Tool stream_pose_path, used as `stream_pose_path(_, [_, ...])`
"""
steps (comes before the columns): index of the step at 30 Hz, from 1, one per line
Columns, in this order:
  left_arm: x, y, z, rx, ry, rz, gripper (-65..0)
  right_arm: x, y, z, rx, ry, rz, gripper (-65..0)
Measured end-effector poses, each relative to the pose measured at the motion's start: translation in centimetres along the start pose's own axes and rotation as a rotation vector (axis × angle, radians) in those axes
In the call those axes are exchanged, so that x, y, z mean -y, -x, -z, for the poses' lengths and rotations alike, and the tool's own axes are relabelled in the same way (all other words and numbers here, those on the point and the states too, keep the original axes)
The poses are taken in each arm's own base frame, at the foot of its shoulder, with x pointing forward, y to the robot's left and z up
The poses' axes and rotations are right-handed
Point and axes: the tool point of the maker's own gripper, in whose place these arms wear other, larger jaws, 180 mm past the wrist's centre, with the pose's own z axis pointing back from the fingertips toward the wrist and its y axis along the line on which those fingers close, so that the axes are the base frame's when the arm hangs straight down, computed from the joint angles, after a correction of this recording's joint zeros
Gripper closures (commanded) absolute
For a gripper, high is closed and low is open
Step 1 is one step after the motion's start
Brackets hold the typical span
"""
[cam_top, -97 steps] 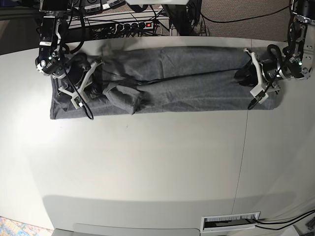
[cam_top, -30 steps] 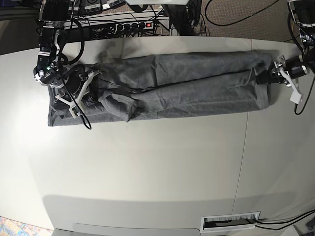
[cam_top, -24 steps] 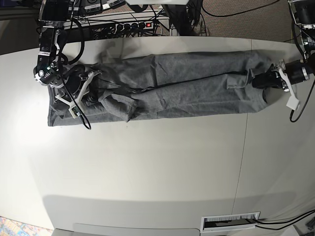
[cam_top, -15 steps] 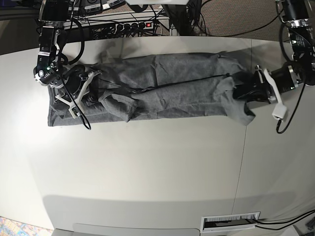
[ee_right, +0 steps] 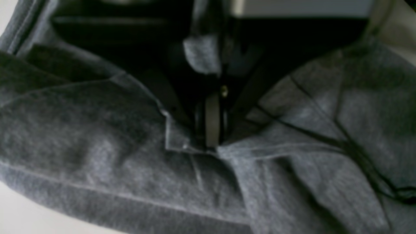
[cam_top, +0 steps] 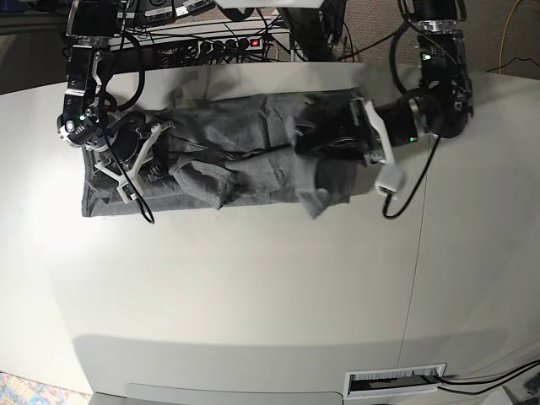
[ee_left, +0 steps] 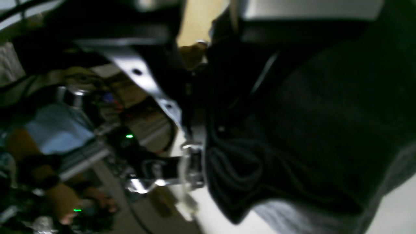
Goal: Fold the T-shirt properly
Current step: 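Lift the strip end with the left gripper and fold it toward the middle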
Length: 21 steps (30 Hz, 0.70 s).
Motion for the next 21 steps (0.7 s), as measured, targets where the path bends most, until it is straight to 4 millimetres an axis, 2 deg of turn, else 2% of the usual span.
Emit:
stream_pose_path(2, [0.0, -0.3, 1.4, 0.034, -0.008, 0.009, 0.0, 0.0, 0.0, 0.0, -0.001, 0.000, 0.000, 0.0])
stream_pose_path(4, [-0.7, 0.5, 2.5, -0.001, -0.058, 0.045, 0.0, -0.1, 0.0, 0.0, 0.002, -0.004, 0.003, 0.0])
stream_pose_path(8, [-2.0, 1.2, 3.7, -0.018, -0.146, 0.133, 0.0, -0.1, 0.1, 0.0, -0.003, -0.004, 0.004, 0.0])
stream_pose_path(12, [-1.5, 3.1, 4.9, -0.105, -0.135, 0.165, -0.6, -0.1, 0.1, 0.0, -0.004, -0.004, 0.003, 0.0])
stream_pose_path(15, [-1.4, 3.3, 5.0, -0.113, -0.129, 0.165, -21.7, -0.1, 0.1, 0.0, -0.004, -0.004, 0.004, 0.0])
stream_pose_path(16, [-1.4, 3.3, 5.0, -0.113, -0.129, 0.165, -26.6, -0.1, 0.1, 0.0, -0.004, -0.004, 0.003, 0.0])
stream_pose_path(17, [-1.4, 3.4, 5.0, -0.116, -0.129, 0.165, -28.3, -0.1, 0.1, 0.0, -0.004, -0.004, 0.003, 0.0])
stream_pose_path(21, [-1.5, 3.8, 5.0, -0.151, -0.132, 0.168, -28.1, -0.1, 0.1, 0.0, -0.004, -0.004, 0.003, 0.0])
